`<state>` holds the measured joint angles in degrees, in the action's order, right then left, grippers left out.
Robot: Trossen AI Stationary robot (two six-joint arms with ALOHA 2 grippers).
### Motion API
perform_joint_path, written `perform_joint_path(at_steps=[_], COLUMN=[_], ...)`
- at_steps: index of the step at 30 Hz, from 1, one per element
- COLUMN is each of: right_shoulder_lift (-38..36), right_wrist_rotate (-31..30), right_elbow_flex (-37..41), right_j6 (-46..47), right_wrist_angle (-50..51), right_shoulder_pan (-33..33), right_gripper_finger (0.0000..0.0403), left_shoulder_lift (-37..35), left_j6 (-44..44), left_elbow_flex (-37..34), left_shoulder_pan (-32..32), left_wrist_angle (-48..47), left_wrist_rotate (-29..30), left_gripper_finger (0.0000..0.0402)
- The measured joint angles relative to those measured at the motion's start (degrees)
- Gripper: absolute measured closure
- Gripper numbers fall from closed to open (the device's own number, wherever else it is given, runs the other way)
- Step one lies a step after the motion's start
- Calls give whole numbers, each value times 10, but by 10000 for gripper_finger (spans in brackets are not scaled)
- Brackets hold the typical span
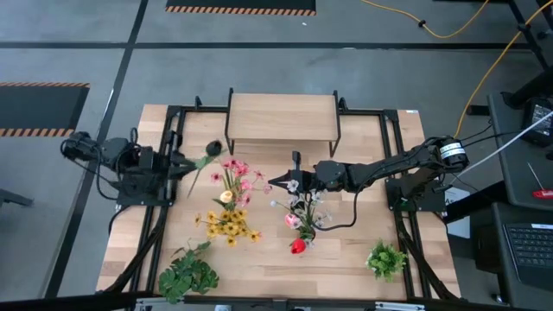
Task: Pick and place flowers into a vace then onto a shelf
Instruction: Put the black tulip into the transparent vase
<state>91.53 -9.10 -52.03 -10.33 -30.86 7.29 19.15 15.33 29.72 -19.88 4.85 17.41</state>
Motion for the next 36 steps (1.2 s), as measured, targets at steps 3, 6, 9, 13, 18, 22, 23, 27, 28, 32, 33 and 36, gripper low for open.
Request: perform_joint_path(at_steps=[3,6,9,13,18,22,23,27,28,32,33,36], right_shoulder_lift=[0,0,0,0,0,0,0,0,0,0,0,0], right_wrist_rotate=[0,0,0,0,0,0,0,0,0,0,0,0], right_elbow_flex=[0,0,0,0,0,0,0,0,0,0,0,0], right_j6=[0,0,9,27,51,58,58,58,57,58,58,58], right_wrist_angle=[-10,-18,-24,-24,-25,-28,-28,-35,-38,-42,-42,-42], right_shoulder_pan=[0,0,1,1,1,1,1,1,1,2,2,2], right_gripper_finger=[398,398,398,398,398,398,398,398,398,398,398,398], left_shoulder_lift=[4,4,5,25,75,131,145,203,219,278,293,336], left_j6=[26,64,83,84,80,80,80,89,93,106,110,117], left_elbow_flex=[-37,-93,-141,-182,-206,-209,-209,-209,-208,-208,-208,-208], left_shoulder_pan=[-35,-63,-83,-94,-101,-101,-101,-101,-101,-101,-101,-101], left_wrist_angle=[81,190,272,360,450,510,525,590,611,695,716,773], left_wrist_rotate=[0,0,10,8,-10,-25,-28,-39,-40,-66,-78,-87], left_gripper_finger=[399,399,399,399,399,399,399,399,399,399,399,399])
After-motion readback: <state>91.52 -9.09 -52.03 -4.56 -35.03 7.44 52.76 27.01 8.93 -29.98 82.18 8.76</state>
